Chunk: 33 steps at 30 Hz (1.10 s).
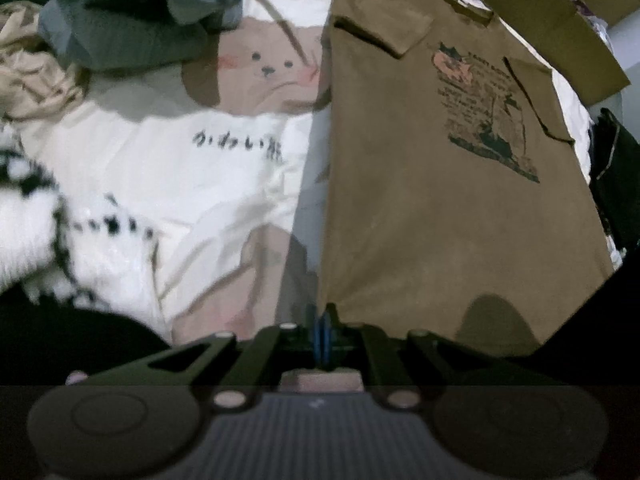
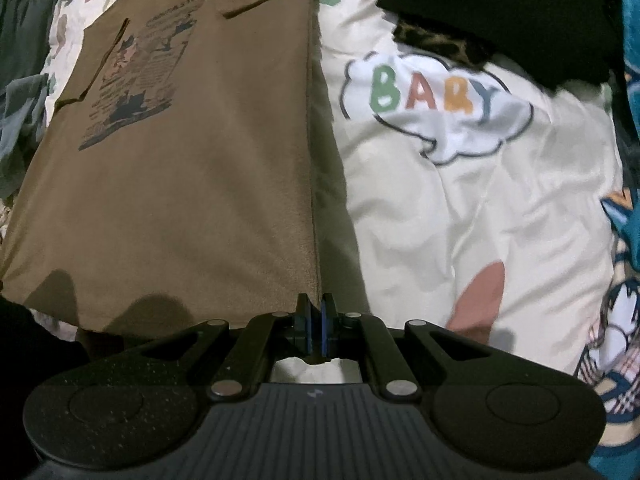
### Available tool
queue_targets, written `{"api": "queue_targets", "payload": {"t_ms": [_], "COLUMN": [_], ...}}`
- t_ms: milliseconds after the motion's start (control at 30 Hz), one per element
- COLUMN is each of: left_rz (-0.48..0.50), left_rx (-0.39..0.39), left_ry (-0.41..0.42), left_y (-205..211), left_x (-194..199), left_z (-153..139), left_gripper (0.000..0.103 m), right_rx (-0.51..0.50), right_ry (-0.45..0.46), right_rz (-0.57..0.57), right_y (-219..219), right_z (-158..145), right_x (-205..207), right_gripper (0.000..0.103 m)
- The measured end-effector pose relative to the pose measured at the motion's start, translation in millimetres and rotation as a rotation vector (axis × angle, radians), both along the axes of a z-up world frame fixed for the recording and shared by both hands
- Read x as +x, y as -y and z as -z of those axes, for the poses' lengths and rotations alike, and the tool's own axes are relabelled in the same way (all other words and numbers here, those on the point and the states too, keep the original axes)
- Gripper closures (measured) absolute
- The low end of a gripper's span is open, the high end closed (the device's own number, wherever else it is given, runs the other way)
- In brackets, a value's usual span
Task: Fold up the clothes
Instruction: 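Lift the hem with both grippers and carry it toward the collar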
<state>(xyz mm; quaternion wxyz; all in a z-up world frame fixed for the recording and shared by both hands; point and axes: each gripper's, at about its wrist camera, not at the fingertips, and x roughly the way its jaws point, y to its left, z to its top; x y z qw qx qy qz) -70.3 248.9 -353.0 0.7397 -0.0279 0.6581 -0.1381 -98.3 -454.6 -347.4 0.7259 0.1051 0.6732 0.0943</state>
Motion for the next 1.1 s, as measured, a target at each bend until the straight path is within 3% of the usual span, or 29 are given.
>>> {"api": "queue_targets", "payload": {"t_ms": [300,867,1100], "left_rz": [-0.049,-0.126,-0.122], "left_rx": [-0.046,-0.196,-0.235], "left_ry": [0.034,0.229,0.294], "left_y": [-4.3,-3.7,8.8], "left_x": [8.7,61.8,88.4], "left_z": [-13.4,-93.8,-117.4], "left_gripper": [0.101,0.101,0.101], "right_rx": [0.047,0.042,0.023], "right_ry": [0.030,0.217,0.249], "right_rz": [0.050,0.045,0.052], "right_y": [6.4,-1.1,-3.2], "right_z": [-21.4,-105.3,-125.9], "right_x": [5.6,58.9,91.7], "right_gripper": [0.101,0.101,0.101]}}
